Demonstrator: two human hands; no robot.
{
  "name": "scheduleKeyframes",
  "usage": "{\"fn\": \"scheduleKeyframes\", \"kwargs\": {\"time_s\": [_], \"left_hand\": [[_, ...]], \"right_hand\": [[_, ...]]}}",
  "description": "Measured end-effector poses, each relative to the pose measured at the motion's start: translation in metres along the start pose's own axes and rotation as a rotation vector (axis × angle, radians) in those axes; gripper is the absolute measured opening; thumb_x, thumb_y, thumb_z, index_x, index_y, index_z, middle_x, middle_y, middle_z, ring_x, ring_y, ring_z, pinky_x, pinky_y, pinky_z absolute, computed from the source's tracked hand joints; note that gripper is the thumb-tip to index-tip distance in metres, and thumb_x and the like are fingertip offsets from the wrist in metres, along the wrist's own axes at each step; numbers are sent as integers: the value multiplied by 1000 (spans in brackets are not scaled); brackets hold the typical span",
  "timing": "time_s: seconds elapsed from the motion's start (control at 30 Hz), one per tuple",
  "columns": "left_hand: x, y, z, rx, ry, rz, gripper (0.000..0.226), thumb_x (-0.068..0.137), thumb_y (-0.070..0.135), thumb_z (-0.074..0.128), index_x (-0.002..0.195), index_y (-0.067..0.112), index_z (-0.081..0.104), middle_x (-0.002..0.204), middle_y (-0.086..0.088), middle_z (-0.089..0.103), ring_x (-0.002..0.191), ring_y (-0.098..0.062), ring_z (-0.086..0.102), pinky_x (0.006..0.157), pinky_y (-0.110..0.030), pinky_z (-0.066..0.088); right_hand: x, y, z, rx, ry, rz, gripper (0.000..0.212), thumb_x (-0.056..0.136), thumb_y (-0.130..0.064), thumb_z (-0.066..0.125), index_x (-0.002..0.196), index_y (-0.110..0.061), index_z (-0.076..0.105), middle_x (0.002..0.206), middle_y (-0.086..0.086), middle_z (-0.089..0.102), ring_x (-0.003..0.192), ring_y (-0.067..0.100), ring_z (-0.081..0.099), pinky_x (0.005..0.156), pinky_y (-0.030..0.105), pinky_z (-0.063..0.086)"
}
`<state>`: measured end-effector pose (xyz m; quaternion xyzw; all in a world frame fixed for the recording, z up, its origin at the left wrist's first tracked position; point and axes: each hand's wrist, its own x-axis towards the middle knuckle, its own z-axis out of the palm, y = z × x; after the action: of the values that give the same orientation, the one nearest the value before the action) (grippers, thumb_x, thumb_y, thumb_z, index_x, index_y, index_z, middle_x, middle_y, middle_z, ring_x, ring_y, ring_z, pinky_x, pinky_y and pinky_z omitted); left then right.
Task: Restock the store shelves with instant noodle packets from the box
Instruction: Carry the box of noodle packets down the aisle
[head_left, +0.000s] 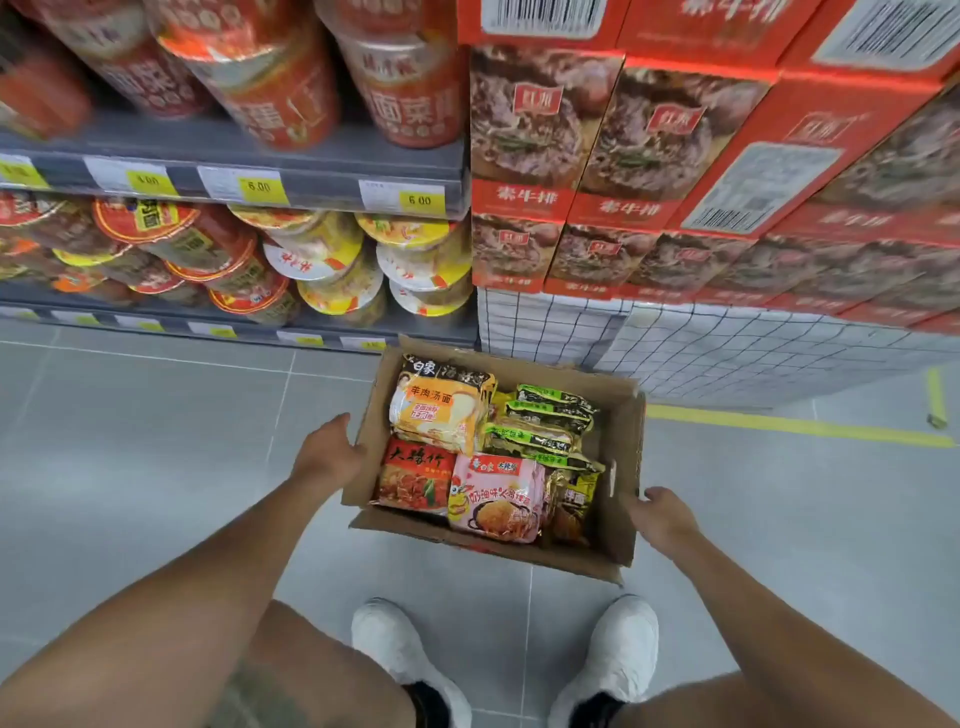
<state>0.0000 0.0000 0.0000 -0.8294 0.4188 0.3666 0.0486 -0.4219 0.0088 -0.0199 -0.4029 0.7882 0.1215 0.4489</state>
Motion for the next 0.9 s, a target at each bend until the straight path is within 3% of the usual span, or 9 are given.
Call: {"fn": "scheduleKeyframes", "kwargs": {"time_s": [0.1,0.17,0.23,0.4,0.63,0.9], "left_hand": [[32,-8,22,10,40,-89,56,92,27,59,145,13,48,147,-9,52,127,-31,55,99,-37,48],[49,-11,31,29,17,-110,23,89,23,58,107,11,68,117,-12,69,93,-27,64,81,-36,55],[60,-12,41,19,7,-123,12,88,21,57,87,11,64,93,-10,68,74,-24,58,64,-32,49],[69,-12,57,-28,49,-112,21,91,23,55,101,9,67,90,-7,63,80,-28,59,65,-32,46],[45,-15,41,4,37,-108,26,95,23,56,112,8,68,93,-7,62,82,-26,58,68,-32,47],[-46,-10,-23,-80,32,-119,22,97,30,55,96,13,68,88,-5,66,78,-25,61,67,-31,47]], "right_hand": [[38,4,19,15,34,-6,50,88,-56,52,103,-11,67,89,6,69,81,25,66,67,31,55],[54,0,25,-3,62,-4,46,90,-53,50,97,-11,68,86,7,70,76,25,67,64,30,54],[63,-1,27,-63,119,-24,42,93,-46,48,91,-9,68,83,9,70,75,28,67,62,30,53],[68,0,29,-149,199,-51,19,95,-27,50,88,-12,59,87,8,63,77,29,58,67,31,46],[52,3,8,-151,143,-42,16,95,-24,52,90,-11,60,95,12,68,78,29,58,66,29,46],[-34,-6,-45,-101,67,-21,30,92,-30,47,86,-8,67,87,11,71,77,29,68,61,28,51]]}}
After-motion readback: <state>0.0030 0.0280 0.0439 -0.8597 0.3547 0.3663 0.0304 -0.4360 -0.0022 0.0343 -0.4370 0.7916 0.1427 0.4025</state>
